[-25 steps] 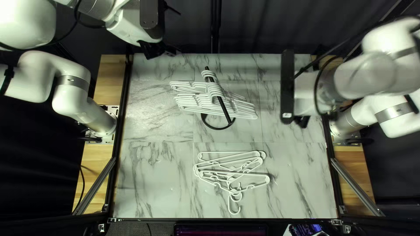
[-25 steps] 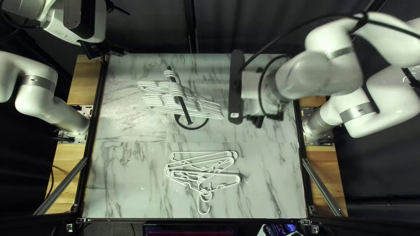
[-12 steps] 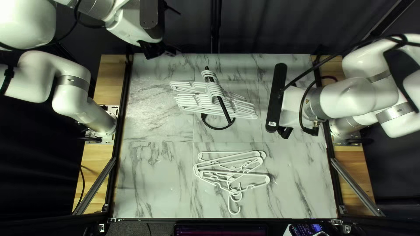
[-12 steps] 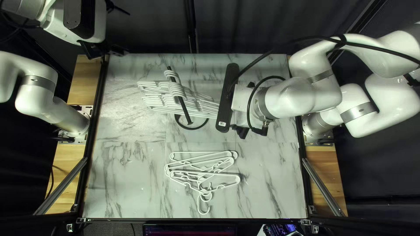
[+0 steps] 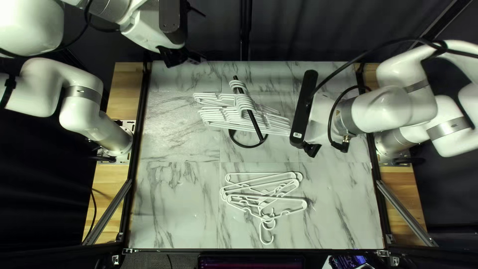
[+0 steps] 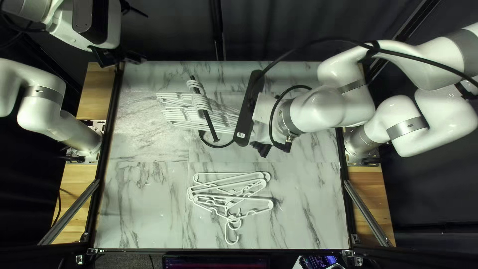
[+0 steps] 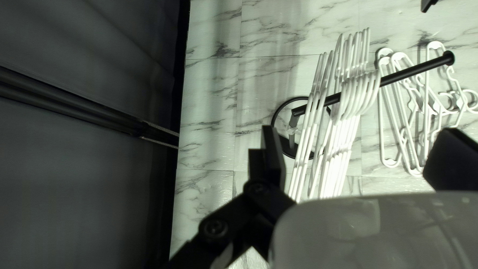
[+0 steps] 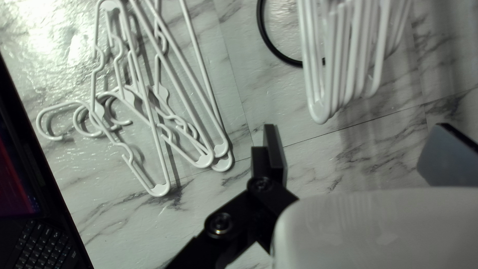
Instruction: Remove hangers from rack and place onto table
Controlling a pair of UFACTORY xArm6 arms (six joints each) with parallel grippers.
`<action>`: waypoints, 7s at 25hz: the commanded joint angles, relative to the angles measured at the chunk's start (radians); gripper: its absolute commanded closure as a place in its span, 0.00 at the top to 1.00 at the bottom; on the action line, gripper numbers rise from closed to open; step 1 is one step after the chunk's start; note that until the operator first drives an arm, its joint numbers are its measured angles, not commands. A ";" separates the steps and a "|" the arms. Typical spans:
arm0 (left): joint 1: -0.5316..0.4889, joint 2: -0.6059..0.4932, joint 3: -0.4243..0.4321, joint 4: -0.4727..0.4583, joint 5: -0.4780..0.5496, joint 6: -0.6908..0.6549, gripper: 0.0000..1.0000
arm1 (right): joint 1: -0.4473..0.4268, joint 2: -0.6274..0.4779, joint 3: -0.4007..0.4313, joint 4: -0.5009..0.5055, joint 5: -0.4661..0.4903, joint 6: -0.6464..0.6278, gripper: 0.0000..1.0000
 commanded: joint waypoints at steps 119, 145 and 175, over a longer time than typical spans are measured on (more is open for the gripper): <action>0.000 0.000 0.000 0.000 0.000 0.000 1.00 | 0.253 0.187 0.047 -0.202 -0.238 -0.047 0.00; 0.000 0.000 0.000 0.000 0.000 0.000 1.00 | 0.509 0.631 -0.210 -0.661 0.185 0.533 0.00; 0.000 0.000 0.000 0.000 0.000 0.000 1.00 | 0.575 0.747 -0.255 -0.662 0.299 0.224 0.00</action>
